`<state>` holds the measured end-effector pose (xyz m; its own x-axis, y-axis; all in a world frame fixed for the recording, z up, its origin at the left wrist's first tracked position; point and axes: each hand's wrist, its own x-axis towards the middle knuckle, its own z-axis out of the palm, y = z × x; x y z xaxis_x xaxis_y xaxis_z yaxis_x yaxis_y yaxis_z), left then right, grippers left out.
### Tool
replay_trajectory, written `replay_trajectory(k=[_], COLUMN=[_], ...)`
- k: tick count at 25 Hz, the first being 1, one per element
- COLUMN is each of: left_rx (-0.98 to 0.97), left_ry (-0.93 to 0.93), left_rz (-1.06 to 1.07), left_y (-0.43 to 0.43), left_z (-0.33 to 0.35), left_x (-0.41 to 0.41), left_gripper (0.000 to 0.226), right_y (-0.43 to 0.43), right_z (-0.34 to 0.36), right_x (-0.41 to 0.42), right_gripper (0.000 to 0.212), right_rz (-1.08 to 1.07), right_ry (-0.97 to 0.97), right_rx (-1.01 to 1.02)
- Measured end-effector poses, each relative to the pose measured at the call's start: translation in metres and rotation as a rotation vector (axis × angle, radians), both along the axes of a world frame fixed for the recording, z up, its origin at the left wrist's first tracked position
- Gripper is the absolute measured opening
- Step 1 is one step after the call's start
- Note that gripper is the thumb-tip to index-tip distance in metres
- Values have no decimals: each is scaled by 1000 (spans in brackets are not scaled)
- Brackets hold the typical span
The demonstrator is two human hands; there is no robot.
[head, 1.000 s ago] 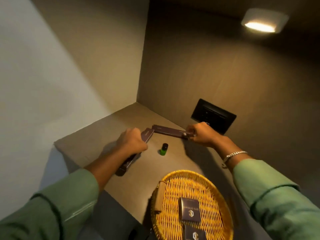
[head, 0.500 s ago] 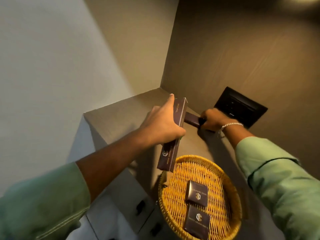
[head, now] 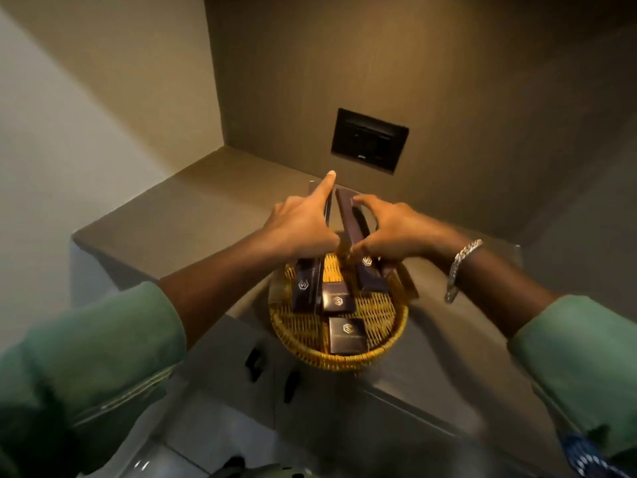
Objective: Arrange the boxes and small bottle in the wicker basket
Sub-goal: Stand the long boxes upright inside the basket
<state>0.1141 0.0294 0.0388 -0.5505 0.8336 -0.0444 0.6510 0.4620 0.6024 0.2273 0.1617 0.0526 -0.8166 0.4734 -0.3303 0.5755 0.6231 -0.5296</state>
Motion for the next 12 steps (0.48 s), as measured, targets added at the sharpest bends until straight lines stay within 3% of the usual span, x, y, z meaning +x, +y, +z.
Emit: replay_trajectory(k=[8, 12], left_rx=[-247, -341], left_ry=[125, 121], left_rz=[76, 74], left_y=[11, 18], left_z=[-27, -25], left_x=[14, 13], left_gripper=[104, 103], right_y=[-41, -47], right_z=[-38, -37], right_x=[20, 17], right_gripper=[69, 41], right_rz=[10, 61], right_ry=[-107, -203], right_rx=[461, 652])
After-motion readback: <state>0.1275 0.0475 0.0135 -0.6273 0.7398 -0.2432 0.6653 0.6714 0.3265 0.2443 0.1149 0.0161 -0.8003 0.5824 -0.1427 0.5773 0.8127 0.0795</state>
